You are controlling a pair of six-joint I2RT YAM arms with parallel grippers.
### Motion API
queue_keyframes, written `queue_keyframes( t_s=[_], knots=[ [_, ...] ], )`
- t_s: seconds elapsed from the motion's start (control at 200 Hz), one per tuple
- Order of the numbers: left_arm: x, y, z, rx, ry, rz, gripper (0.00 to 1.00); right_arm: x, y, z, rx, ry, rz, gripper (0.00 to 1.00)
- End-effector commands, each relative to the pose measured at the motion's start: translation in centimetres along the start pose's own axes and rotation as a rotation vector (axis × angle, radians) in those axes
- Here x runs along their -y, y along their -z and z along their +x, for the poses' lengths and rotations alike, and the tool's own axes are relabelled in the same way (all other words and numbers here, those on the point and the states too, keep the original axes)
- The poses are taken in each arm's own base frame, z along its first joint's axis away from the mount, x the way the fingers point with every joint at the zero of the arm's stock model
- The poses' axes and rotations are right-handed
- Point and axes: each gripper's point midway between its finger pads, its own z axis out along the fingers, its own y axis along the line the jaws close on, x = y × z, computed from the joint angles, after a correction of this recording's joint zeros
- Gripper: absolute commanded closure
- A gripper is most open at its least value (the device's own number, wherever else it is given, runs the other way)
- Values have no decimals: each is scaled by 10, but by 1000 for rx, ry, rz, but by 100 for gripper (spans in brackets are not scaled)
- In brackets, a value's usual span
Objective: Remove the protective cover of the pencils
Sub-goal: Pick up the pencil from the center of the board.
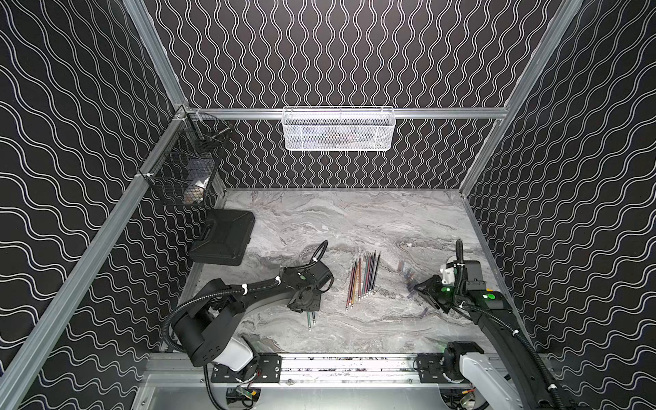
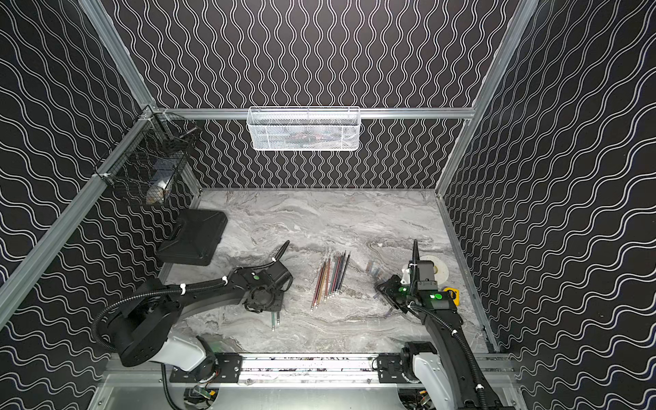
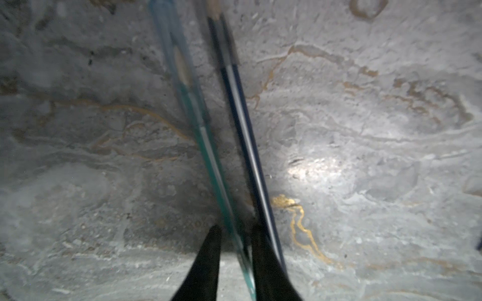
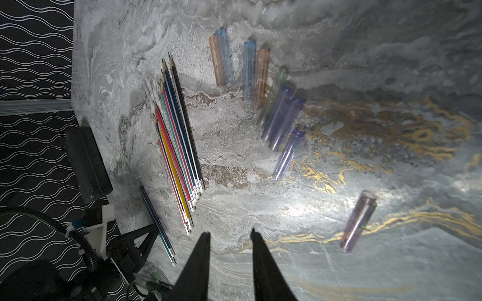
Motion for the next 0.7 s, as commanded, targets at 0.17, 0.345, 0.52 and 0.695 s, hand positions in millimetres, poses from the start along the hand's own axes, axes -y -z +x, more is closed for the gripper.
queue_keyframes(
  t_s=[0.17, 0.345, 0.52, 0.695],
  knots=[
    [-16, 2, 12, -38, 30, -50, 97, 2, -1, 4, -21, 5, 6, 72],
    [-21, 17, 4, 4, 39, -63, 97, 4, -3, 4, -24, 11, 13, 72],
    [-5, 55, -15, 117, 36, 71, 100, -8, -9, 10, -75, 65, -60, 72],
    [60, 113, -24, 206, -124, 427, 100, -51, -7, 33, -226, 195, -294, 72]
  ],
)
